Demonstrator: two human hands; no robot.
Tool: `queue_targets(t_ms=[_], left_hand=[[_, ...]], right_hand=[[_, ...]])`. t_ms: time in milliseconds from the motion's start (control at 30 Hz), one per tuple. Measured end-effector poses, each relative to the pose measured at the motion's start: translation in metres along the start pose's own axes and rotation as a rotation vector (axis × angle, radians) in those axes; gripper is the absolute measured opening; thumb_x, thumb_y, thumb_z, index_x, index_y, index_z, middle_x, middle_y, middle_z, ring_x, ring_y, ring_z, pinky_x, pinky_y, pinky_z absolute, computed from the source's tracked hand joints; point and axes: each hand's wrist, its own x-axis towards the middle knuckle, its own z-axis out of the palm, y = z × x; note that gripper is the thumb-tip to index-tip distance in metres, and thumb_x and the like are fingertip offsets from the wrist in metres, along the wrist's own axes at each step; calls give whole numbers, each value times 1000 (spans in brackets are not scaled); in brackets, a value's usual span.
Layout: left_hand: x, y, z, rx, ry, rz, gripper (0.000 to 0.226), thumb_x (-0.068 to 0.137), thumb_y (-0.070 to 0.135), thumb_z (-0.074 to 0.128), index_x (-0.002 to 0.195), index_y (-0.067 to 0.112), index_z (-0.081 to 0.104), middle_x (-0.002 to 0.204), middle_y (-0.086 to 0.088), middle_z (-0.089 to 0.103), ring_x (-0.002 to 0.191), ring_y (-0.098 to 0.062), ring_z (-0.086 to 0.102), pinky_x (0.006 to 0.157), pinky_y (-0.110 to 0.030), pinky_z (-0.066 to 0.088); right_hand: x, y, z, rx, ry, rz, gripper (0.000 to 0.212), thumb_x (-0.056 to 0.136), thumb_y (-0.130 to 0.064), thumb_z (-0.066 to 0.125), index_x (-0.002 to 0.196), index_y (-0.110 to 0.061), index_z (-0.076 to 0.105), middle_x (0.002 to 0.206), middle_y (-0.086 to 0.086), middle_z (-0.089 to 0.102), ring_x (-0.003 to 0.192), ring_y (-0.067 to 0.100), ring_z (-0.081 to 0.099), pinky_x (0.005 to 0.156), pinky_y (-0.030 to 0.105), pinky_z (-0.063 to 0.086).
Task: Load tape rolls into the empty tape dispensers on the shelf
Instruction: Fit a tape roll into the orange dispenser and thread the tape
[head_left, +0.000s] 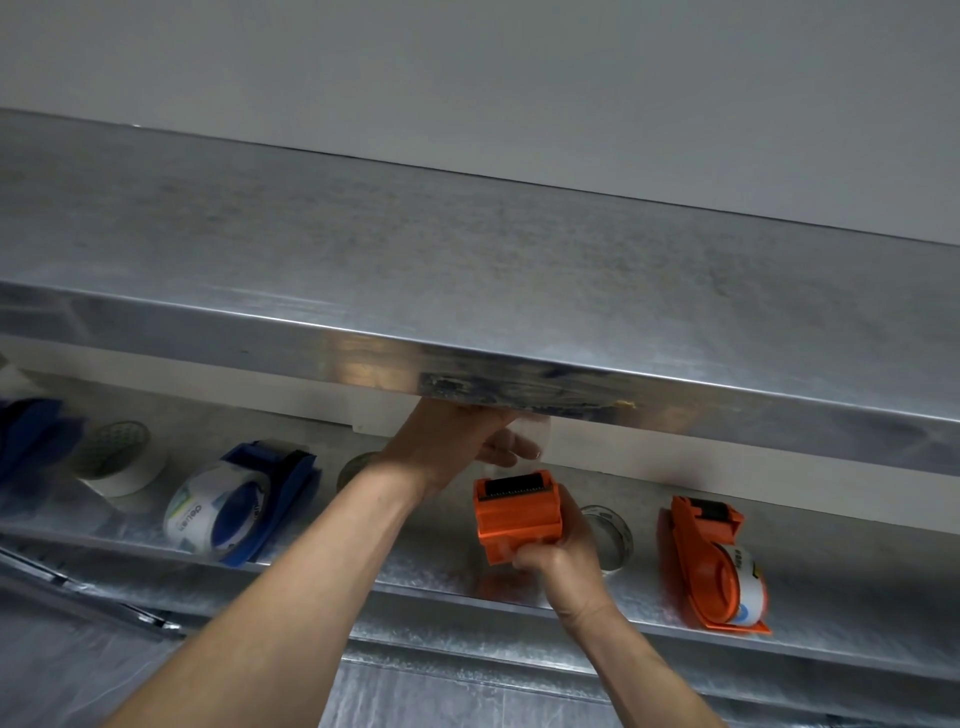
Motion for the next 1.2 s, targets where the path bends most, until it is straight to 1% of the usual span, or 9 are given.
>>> queue_targets(t_ms=[133, 200, 267, 400, 533, 767, 967, 1100, 1200], left_hand=[[-2, 2, 0, 60, -45, 9, 23, 97, 24, 58, 110, 7, 66, 91, -10, 77, 83, -23, 75, 77, -37, 61], [-3, 3, -1, 53, -70, 16, 19, 98, 21, 57, 108, 8, 66, 86, -4, 77, 83, -25, 75, 78, -40, 61], [-4, 4, -2, 35, -92, 16, 16, 98, 19, 55, 105, 10, 67, 83, 1, 77, 84, -28, 75, 79, -41, 61], [-4, 5, -3, 13, -100, 13, 24, 96, 24, 56, 109, 8, 69, 90, -3, 78, 87, -30, 74, 79, -38, 60], [-3, 3, -4, -16, -79, 9, 23, 94, 25, 59, 106, 10, 70, 91, -7, 77, 87, -32, 74, 81, -36, 59], [1, 3, -3, -37, 0, -26, 27, 95, 26, 57, 112, 7, 66, 96, -9, 76, 84, -24, 75, 77, -32, 61], [0, 2, -3, 8, -22, -21, 30, 95, 29, 57, 113, 6, 65, 96, -9, 76, 86, -24, 75, 79, -33, 60], [1, 0, -5, 19, -10, -6, 32, 95, 32, 56, 113, 7, 66, 95, -9, 77, 87, -24, 74, 83, -36, 59], [2, -2, -7, 20, 9, -7, 42, 86, 41, 58, 113, 9, 66, 94, -8, 77, 88, -25, 74, 86, -40, 58]], right_hand=[[1, 2, -1, 20, 22, 11, 61, 43, 0, 65, 103, -12, 61, 89, 15, 72, 86, 35, 67, 68, 42, 54], [1, 4, -2, 43, 32, 8, 63, 43, 1, 65, 104, -13, 62, 92, 16, 73, 89, 37, 67, 70, 48, 54], [2, 5, -3, 46, 20, 8, 66, 42, 1, 65, 107, -13, 62, 96, 15, 74, 91, 35, 68, 73, 52, 55], [0, 4, -2, 43, 26, 21, 61, 41, -1, 64, 102, -11, 62, 86, 12, 73, 78, 22, 67, 64, 35, 53], [-2, 0, -1, 14, -2, 6, 60, 41, 0, 62, 100, -7, 61, 85, 15, 72, 72, 17, 65, 61, 28, 51], [-4, -2, -1, 12, -13, 11, 61, 41, -2, 62, 101, -8, 60, 87, 17, 71, 75, 20, 65, 66, 36, 50], [-1, -2, -1, -11, -15, 16, 62, 42, -3, 64, 103, -8, 60, 90, 18, 71, 79, 24, 66, 68, 41, 51], [1, -1, -1, -12, -4, 29, 61, 41, -2, 65, 101, -8, 60, 86, 17, 71, 74, 19, 65, 66, 40, 51], [1, 0, 0, -40, -25, 22, 61, 41, -3, 65, 101, -9, 60, 86, 15, 72, 74, 19, 65, 65, 36, 51]])
